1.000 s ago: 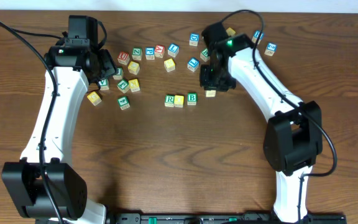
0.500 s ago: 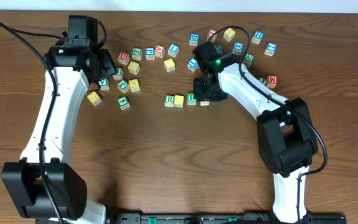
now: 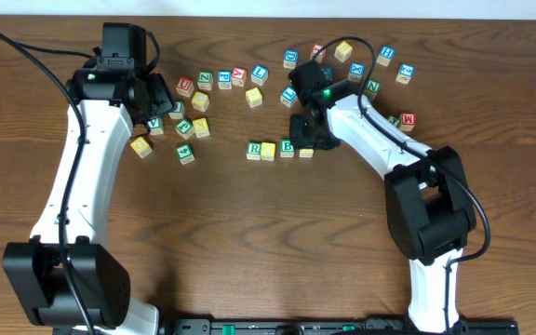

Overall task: Spell out ROBOT
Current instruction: 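Move the right gripper back to the blue T block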

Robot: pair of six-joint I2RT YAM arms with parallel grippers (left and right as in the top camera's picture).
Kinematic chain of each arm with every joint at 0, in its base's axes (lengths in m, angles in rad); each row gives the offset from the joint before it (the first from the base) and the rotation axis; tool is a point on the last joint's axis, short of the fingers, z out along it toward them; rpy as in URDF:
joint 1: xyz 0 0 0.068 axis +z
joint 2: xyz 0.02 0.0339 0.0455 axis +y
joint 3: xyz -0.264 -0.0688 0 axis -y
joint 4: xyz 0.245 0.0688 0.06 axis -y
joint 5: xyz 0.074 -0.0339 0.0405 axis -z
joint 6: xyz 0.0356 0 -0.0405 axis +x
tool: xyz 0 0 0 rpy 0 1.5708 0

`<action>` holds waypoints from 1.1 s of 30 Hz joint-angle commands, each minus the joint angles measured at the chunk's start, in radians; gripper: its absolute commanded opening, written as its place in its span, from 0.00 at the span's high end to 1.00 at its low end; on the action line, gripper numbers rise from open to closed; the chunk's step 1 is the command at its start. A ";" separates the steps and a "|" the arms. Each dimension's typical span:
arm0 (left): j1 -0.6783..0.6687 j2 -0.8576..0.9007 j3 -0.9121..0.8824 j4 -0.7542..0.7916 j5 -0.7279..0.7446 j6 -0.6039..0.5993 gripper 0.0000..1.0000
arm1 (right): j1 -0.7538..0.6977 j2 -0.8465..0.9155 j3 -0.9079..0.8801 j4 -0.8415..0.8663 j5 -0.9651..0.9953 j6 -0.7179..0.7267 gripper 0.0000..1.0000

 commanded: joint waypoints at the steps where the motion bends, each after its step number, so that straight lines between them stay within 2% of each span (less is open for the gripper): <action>1: 0.002 -0.015 0.010 0.001 -0.013 -0.008 0.29 | 0.002 0.001 0.010 0.005 0.007 0.010 0.58; 9: 0.002 -0.015 0.010 0.000 -0.013 -0.008 0.29 | -0.065 -0.069 0.122 -0.066 0.002 0.010 0.51; 21: 0.002 -0.015 0.010 0.001 -0.013 -0.008 0.29 | -0.233 -0.058 0.138 -0.029 0.069 0.087 0.48; 28: 0.002 -0.015 0.010 0.001 -0.013 -0.008 0.29 | -0.255 -0.009 0.138 -0.023 0.155 0.149 0.37; 33: 0.002 -0.015 0.010 0.001 -0.013 -0.008 0.29 | -0.261 0.022 0.137 0.021 0.170 0.149 0.40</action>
